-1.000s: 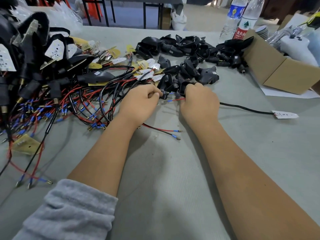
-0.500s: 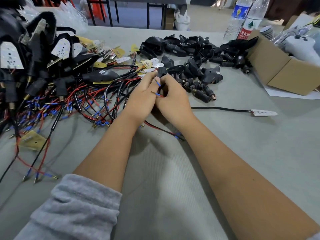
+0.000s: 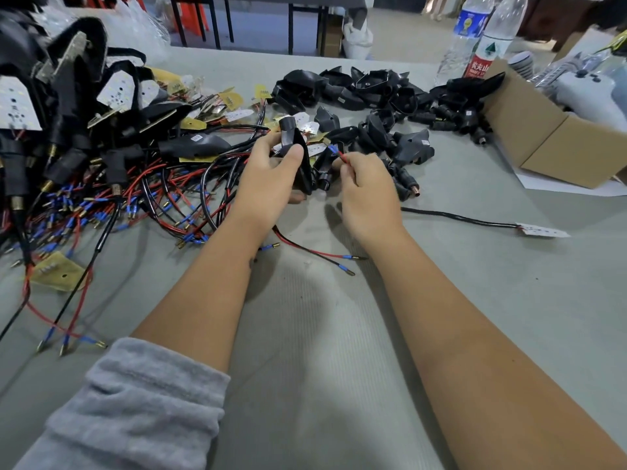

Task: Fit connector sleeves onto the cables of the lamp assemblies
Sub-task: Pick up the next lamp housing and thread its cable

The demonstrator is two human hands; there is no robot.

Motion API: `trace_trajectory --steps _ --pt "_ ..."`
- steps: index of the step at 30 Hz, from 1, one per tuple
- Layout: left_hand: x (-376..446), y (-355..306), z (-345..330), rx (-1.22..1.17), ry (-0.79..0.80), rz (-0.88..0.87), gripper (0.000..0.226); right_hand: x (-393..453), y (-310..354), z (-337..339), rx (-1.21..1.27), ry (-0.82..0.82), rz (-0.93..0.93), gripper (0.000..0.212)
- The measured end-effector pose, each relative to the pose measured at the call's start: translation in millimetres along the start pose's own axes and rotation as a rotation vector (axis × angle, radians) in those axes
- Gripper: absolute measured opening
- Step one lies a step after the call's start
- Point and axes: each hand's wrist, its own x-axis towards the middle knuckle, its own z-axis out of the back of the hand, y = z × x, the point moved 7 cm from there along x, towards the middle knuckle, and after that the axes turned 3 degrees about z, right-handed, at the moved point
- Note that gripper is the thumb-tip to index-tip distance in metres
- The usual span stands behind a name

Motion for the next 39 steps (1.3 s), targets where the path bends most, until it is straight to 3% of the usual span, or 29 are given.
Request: trace_trajectory --steps 3,7,10,14,17,20,26,39 --pt "0 1 -1 0.035 0.009 0.019 0.035 4 -1 22 -0.457 -0.122 0.031 0.033" --pt "-1 -1 -1 0.055 -0.002 0.024 0.029 3 27 54 -0.753 -0.354 0.146 0.036" --pt "0 -1 0 0.033 -0.015 0.005 0.032 -7 56 50 -0.604 -0.446 0.316 0.043" --pt "0 -4 2 -0.019 -0.021 -0.024 0.037 -15 73 23 -0.353 -0.339 0.477 0.035" --pt "-3 -5 2 -0.11 -0.006 -0.025 0.061 -9 52 2 -0.292 -0.147 0.368 0.03" --pt "-4 -6 2 -0.112 -0.002 -0.023 0.064 -6 32 -5 -0.109 -0.045 0.247 0.024" --pt "-6 -9 0 -0.182 0.007 -0.015 0.047 -5 24 -2 -0.012 -0.059 0.151 0.02" --pt "-7 -11 2 -0.235 0.02 -0.064 0.047 -4 21 -2 -0.057 -0.054 0.144 0.021"
